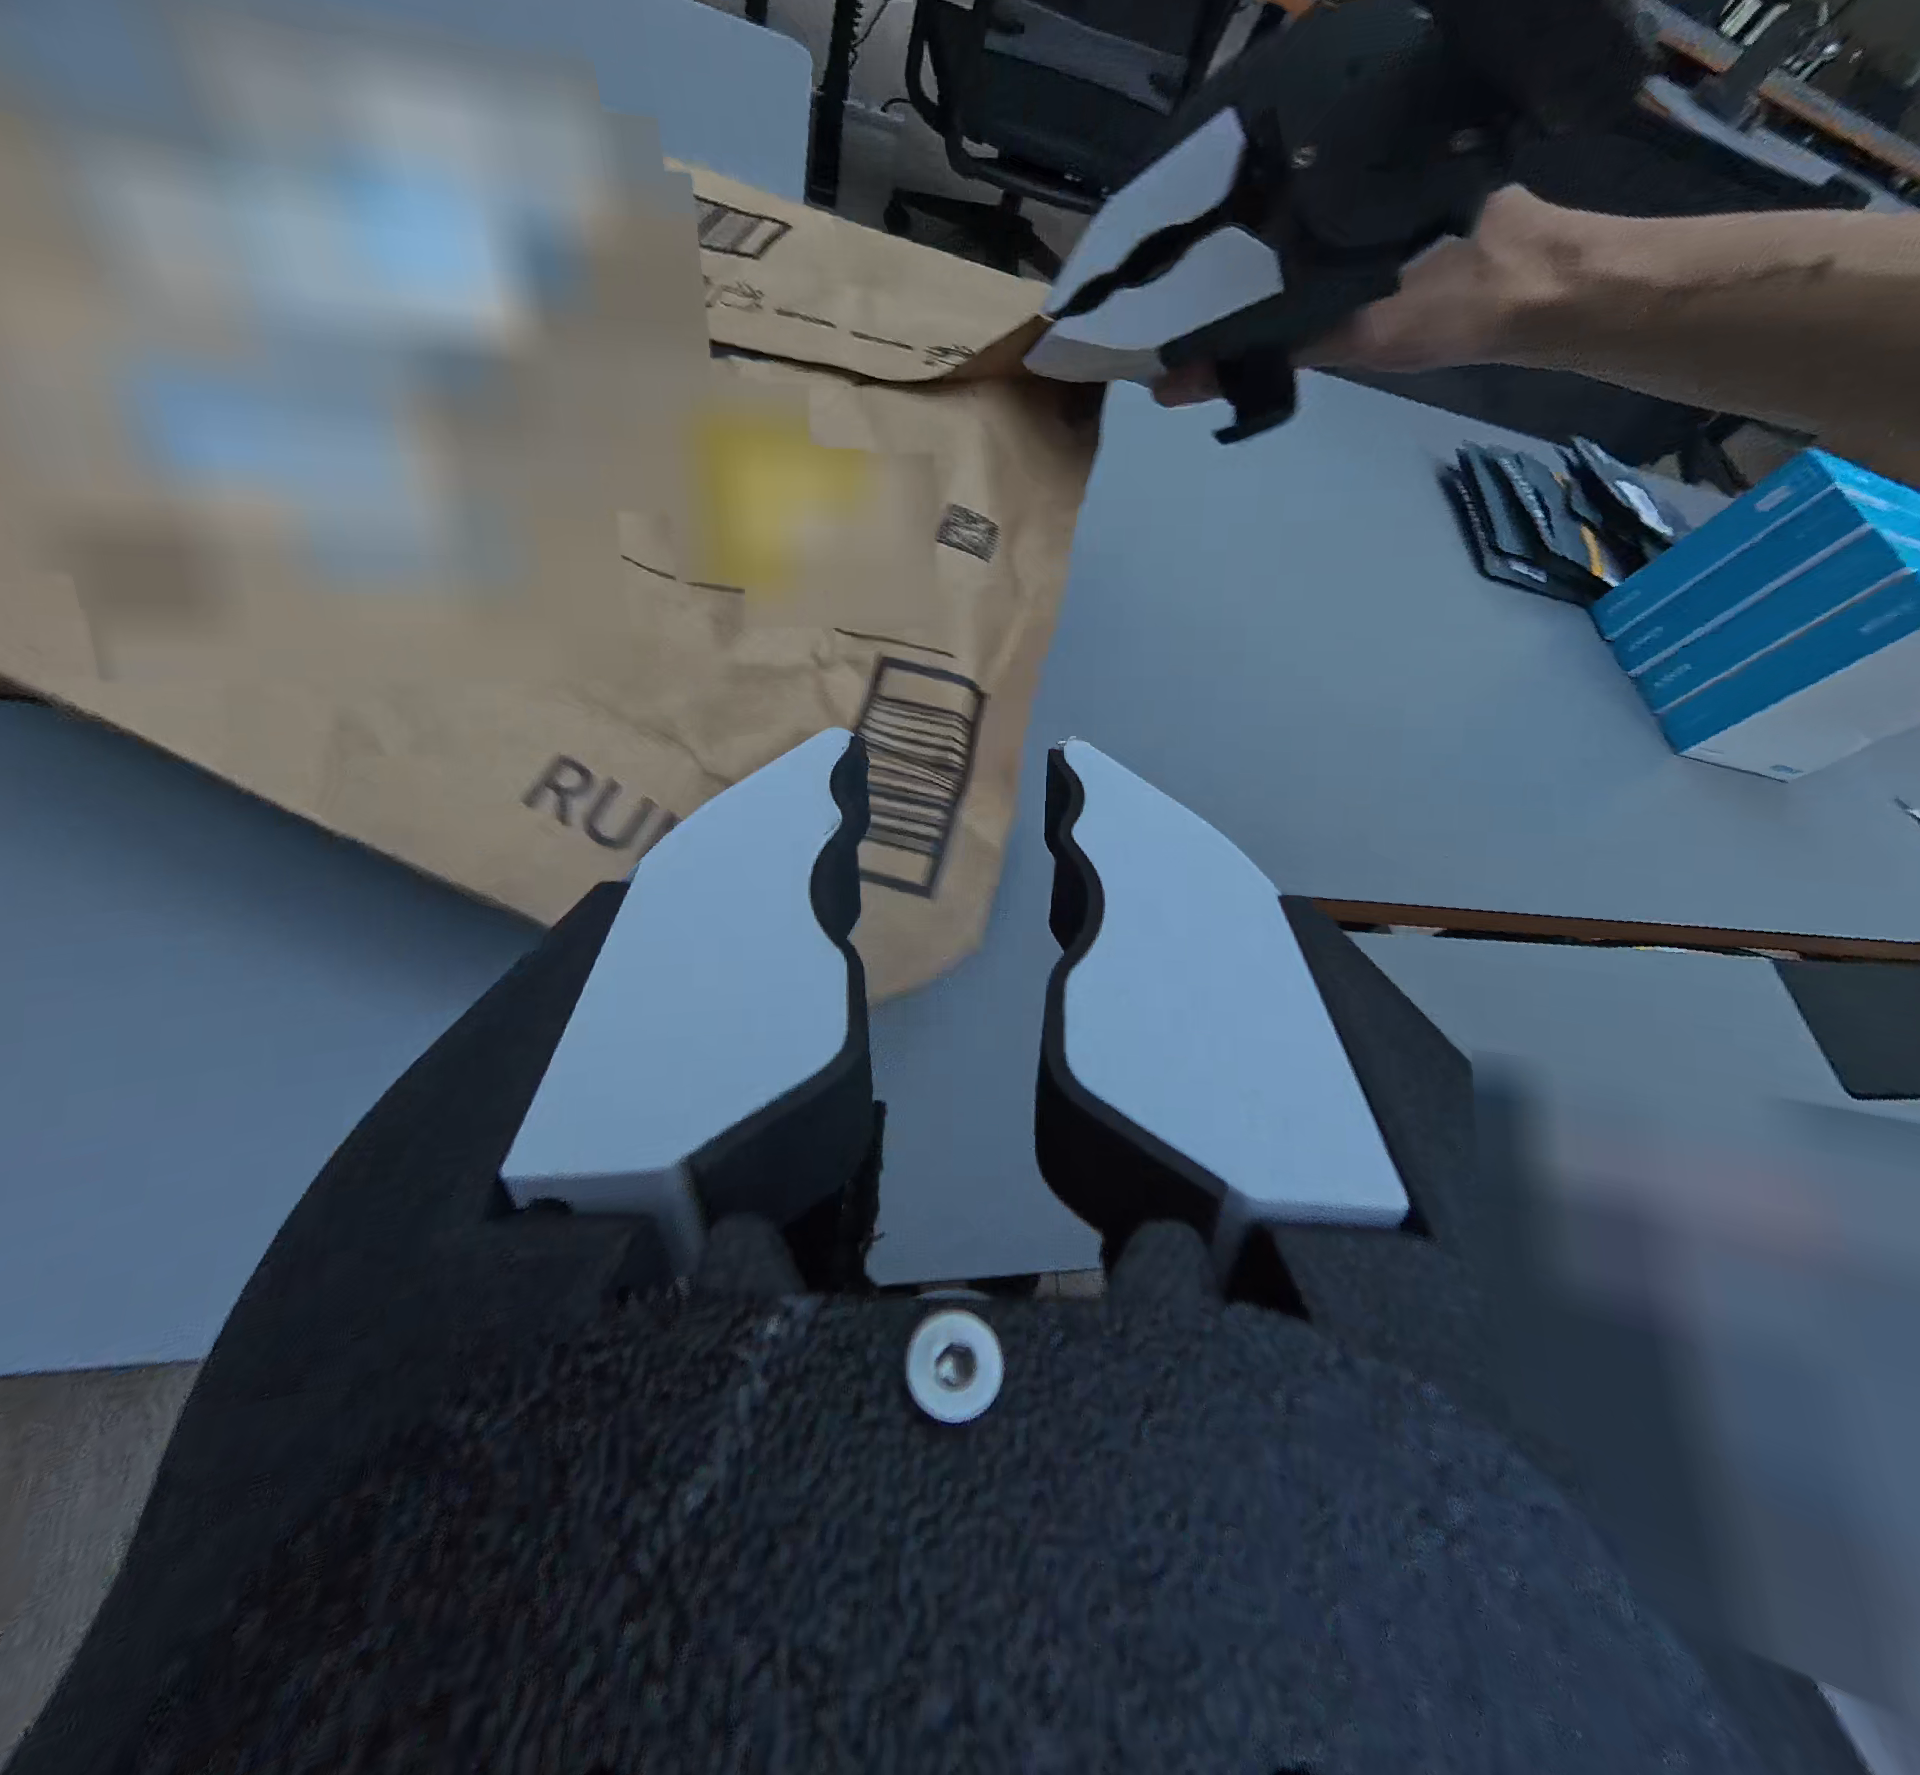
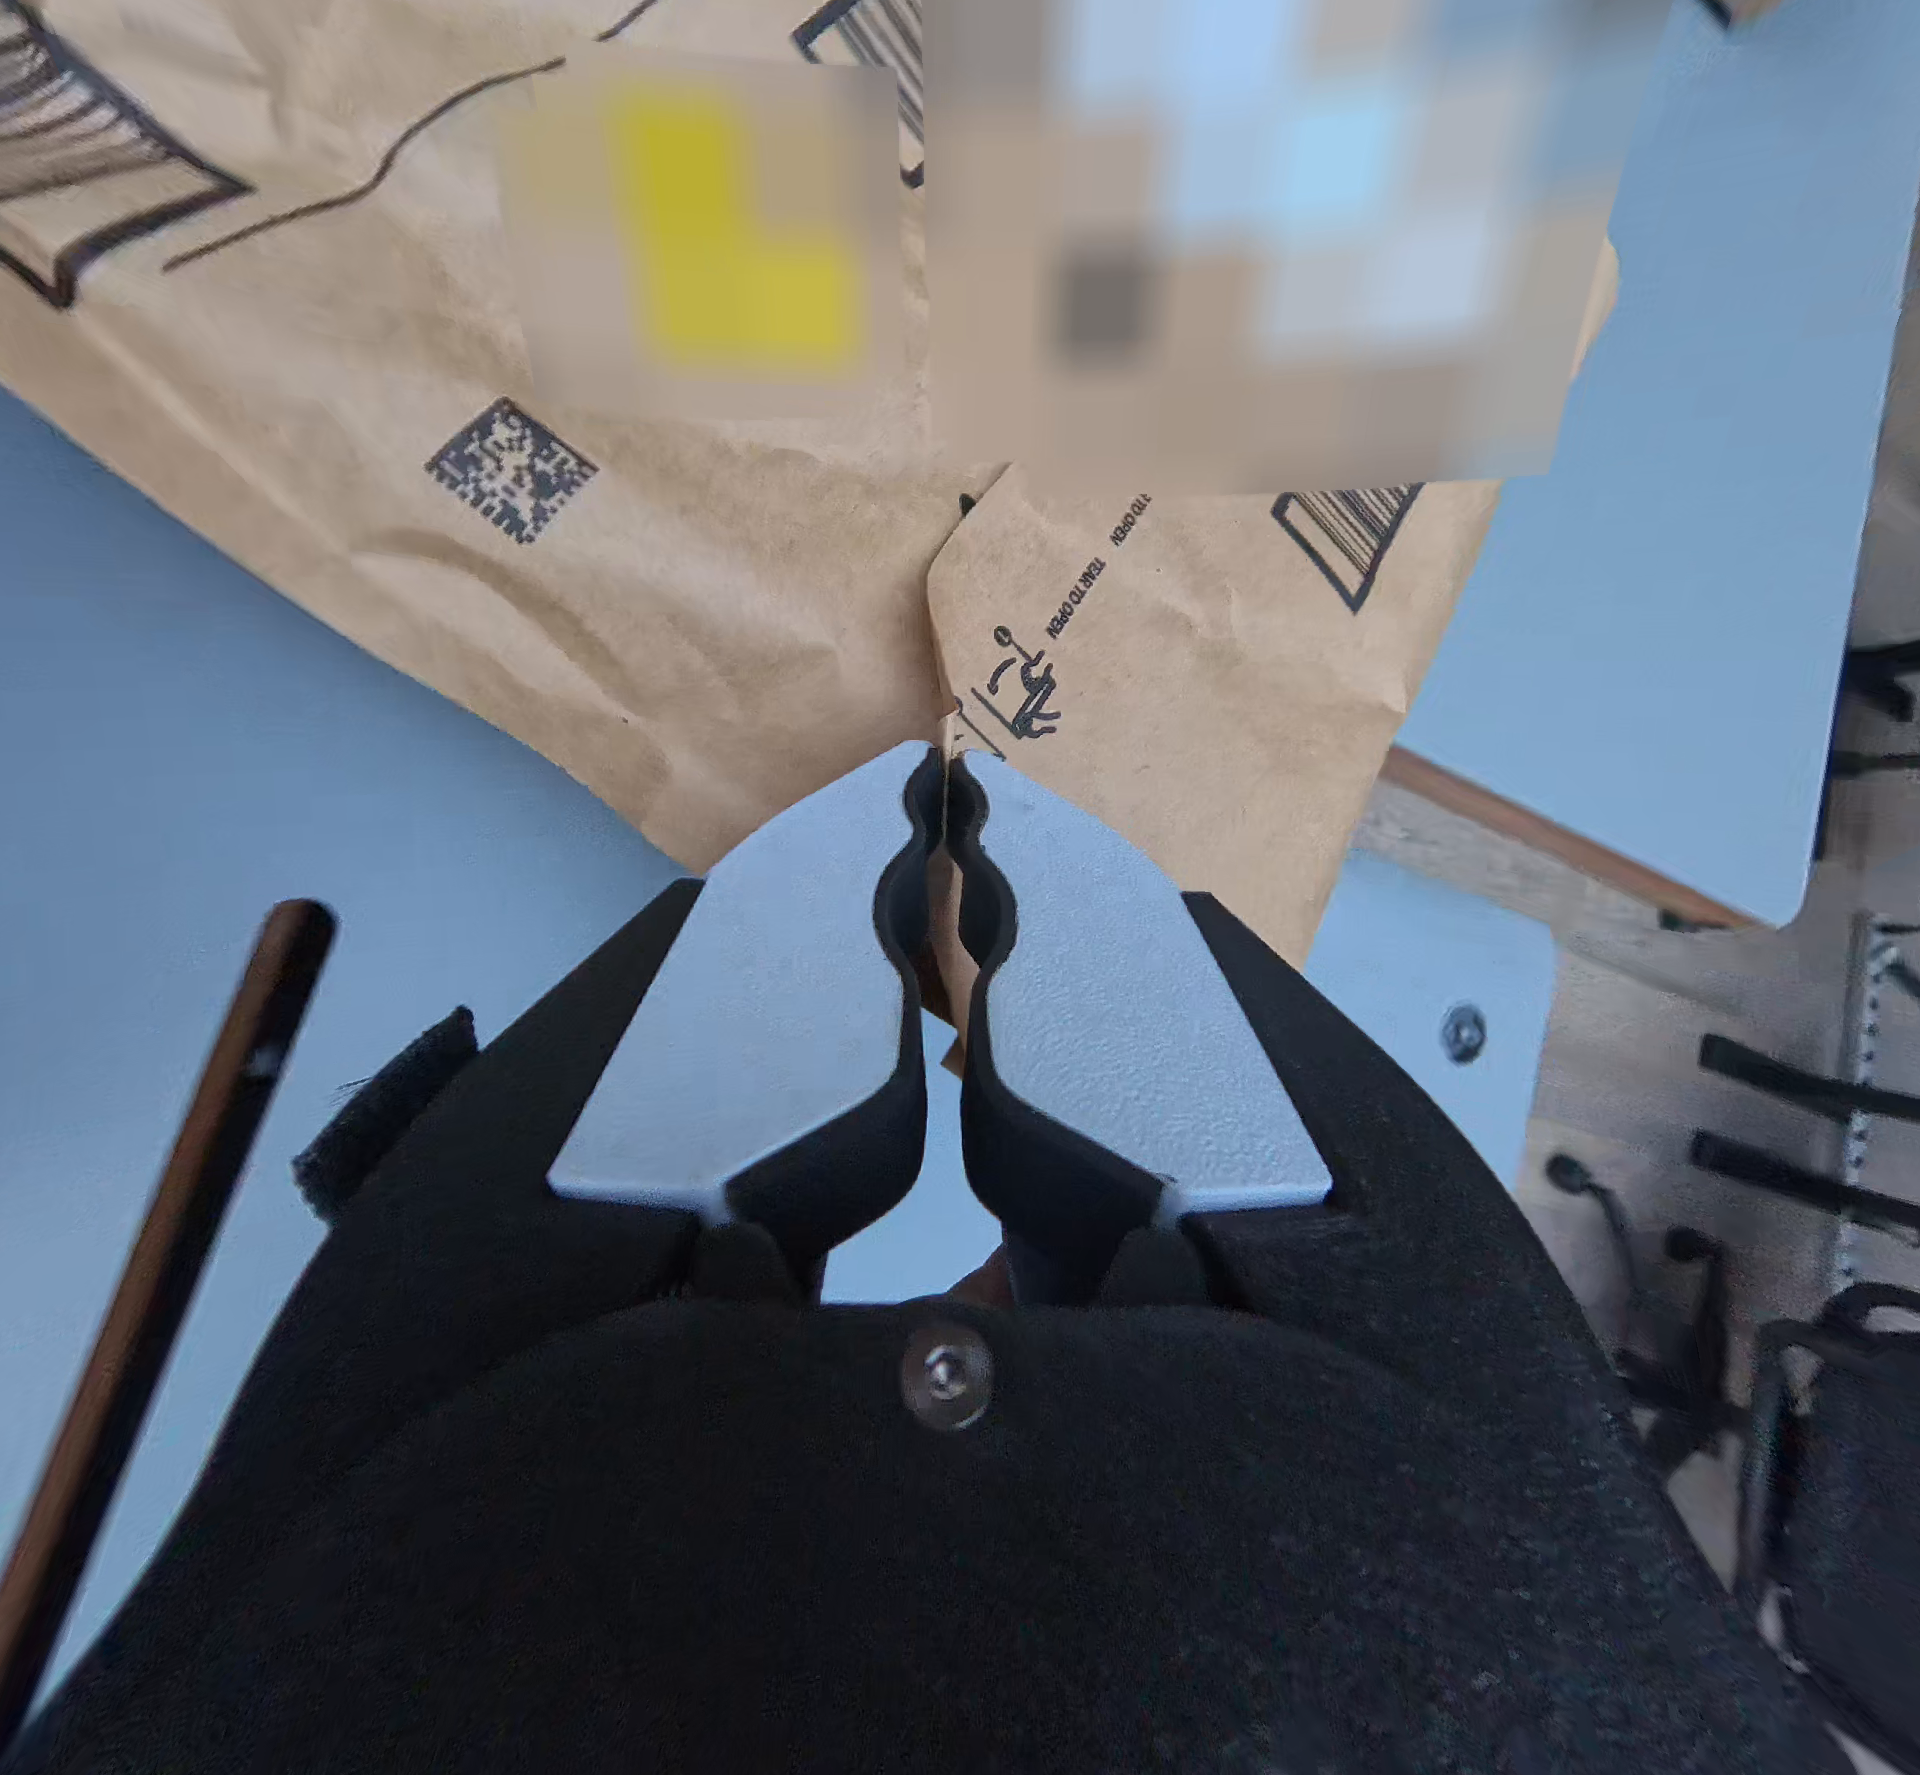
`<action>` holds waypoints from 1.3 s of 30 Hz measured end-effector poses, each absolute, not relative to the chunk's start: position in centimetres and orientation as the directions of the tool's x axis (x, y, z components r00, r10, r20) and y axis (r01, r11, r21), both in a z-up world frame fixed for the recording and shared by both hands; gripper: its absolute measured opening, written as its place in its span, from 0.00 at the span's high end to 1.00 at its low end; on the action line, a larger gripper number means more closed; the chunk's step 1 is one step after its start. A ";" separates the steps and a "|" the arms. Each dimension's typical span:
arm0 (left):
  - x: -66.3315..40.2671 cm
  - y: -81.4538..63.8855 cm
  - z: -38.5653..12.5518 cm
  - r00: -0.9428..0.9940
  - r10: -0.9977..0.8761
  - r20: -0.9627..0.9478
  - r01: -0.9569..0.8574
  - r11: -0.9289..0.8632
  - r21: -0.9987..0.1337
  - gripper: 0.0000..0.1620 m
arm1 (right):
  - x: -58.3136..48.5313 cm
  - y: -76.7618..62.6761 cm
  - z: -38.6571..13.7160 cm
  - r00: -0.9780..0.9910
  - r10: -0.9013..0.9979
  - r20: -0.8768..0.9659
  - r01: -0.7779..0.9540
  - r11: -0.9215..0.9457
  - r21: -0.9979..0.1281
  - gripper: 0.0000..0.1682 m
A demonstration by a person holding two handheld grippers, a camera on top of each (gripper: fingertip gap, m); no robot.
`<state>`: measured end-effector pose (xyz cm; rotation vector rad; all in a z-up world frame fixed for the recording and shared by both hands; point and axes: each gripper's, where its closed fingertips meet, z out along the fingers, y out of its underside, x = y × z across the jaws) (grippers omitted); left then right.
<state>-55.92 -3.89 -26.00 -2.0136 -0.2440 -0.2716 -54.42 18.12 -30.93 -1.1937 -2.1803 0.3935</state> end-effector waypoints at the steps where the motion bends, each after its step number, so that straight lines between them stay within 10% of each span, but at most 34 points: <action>1: -55.7 -2.8 -25.9 0.964 0.052 0.262 0.257 -0.448 -0.856 0.80 | -52.6 17.8 -30.4 -0.369 0.863 0.344 0.666 0.504 -0.550 1.00; 17: -39.4 1.9 -27.3 0.951 -0.296 0.093 -0.112 -0.605 -0.788 0.78 | -22.3 17.0 -27.5 0.098 0.942 0.320 0.772 0.131 -0.622 1.00; 29: -31.0 1.6 -28.9 0.880 -0.473 0.044 -0.304 -0.632 -0.713 0.79 | 3.1 11.5 -40.1 0.621 0.761 0.190 0.751 -0.508 -0.421 1.00; 39: -30.3 -0.1 -30.0 0.854 -0.521 0.006 -0.394 -0.653 -0.646 0.80 | -7.8 8.5 -43.8 0.552 0.834 0.006 0.733 -0.482 -0.480 1.00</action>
